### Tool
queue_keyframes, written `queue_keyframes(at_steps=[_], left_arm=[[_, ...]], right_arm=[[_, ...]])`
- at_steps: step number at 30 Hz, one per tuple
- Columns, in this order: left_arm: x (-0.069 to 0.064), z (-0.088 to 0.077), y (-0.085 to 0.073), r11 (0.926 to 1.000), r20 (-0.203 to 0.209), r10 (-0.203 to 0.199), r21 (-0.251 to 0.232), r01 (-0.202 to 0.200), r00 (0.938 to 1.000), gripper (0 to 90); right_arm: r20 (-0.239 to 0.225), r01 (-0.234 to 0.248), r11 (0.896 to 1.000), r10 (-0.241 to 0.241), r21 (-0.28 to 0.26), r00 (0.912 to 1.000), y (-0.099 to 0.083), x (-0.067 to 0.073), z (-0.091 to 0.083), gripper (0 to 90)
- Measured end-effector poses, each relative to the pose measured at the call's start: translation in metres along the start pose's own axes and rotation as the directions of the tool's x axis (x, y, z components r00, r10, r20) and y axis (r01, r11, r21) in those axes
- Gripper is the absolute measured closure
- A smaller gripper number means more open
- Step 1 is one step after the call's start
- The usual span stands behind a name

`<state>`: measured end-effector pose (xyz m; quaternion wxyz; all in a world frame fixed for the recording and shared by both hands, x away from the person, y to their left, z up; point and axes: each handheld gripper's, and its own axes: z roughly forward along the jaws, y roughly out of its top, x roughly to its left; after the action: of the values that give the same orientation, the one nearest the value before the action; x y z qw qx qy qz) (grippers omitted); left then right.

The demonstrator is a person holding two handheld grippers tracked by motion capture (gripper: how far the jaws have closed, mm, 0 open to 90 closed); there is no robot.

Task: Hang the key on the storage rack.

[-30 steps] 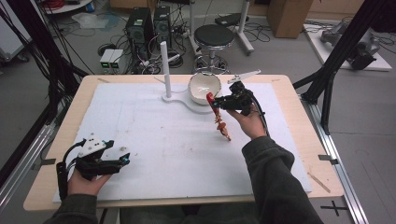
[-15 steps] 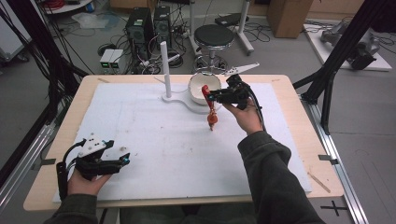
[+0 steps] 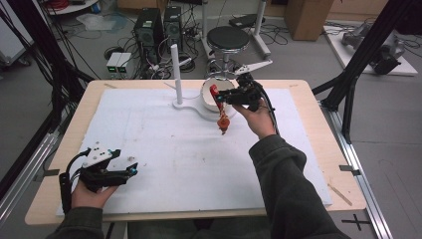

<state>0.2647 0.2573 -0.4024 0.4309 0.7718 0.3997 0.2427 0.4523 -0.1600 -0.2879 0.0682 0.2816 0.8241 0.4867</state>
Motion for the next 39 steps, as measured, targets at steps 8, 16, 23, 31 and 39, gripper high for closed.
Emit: queue_keyframes(at_steps=[8,16,23,31,39], left_arm=[[-0.002,0.000,0.001,1.0000,0.000,-0.002,-0.006,0.002,1.0000,23.3],[-0.001,0.000,0.001,1.0000,0.002,-0.005,-0.007,0.005,1.0000,23.3],[-0.001,0.000,0.001,0.9999,0.000,-0.006,-0.013,0.006,1.0000,23.3],[0.000,-0.001,0.001,0.9999,-0.004,-0.005,-0.016,0.005,1.0000,23.3],[0.001,-0.001,0.001,0.9999,-0.003,-0.005,-0.017,0.005,1.0000,23.3]], right_arm=[[-0.013,0.000,1.000,0.000,-0.004,0.9999,0.008,0.004,0.005,75.6],[-0.018,-0.003,1.000,0.003,-0.004,0.9998,0.017,0.006,0.013,75.6],[-0.032,0.005,1.000,-0.005,0.003,0.9995,0.024,0.010,0.025,75.6],[-0.058,0.007,1.000,-0.008,-0.016,0.9983,0.039,0.017,0.045,75.6],[-0.080,0.004,1.000,-0.004,-0.008,0.9968,0.043,0.022,0.064,75.6]])
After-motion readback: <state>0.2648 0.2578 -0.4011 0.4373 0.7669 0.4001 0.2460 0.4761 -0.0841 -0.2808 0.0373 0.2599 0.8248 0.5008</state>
